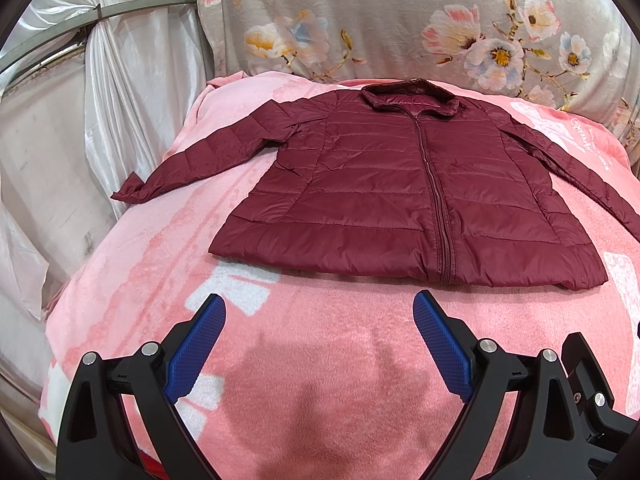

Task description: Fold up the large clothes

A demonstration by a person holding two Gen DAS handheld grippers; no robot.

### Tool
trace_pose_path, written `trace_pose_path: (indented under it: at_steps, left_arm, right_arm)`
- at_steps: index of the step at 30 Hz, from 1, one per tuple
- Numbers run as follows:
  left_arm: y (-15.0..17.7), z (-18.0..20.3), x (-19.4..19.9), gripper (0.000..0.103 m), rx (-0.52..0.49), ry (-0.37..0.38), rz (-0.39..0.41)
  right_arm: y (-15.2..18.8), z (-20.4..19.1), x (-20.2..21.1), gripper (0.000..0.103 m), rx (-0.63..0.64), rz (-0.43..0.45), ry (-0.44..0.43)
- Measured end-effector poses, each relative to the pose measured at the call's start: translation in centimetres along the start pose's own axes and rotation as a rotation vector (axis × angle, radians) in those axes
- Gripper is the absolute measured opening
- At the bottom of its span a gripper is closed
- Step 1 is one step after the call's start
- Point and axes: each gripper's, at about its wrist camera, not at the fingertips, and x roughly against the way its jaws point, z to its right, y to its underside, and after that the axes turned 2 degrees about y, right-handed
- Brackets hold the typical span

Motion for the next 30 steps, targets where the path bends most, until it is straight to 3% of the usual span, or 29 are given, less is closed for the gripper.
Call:
trace_pose_path:
  at_steps: [20,25,30]
  left_arm:
    - [0.0,0.4,-1.5,0.092,-0.007,0.015,-0.039]
    - [-0.6,0.0,-3.0,0.092,0.007,0.008,-0.050]
    - [-1.7,-1.2,-5.1,0.092,0.043,0.004,-0.070]
  right_arm:
    - [0.6,-0.3,-1.8,0.098,-0.003,-0.025,-0.033]
    - [-0.1,3.5,-4.3,0.098,-0.096,-0.059,-0.042]
    - [-1.7,11.9,-8.1,0.098,-0.237,-0.063,0.070]
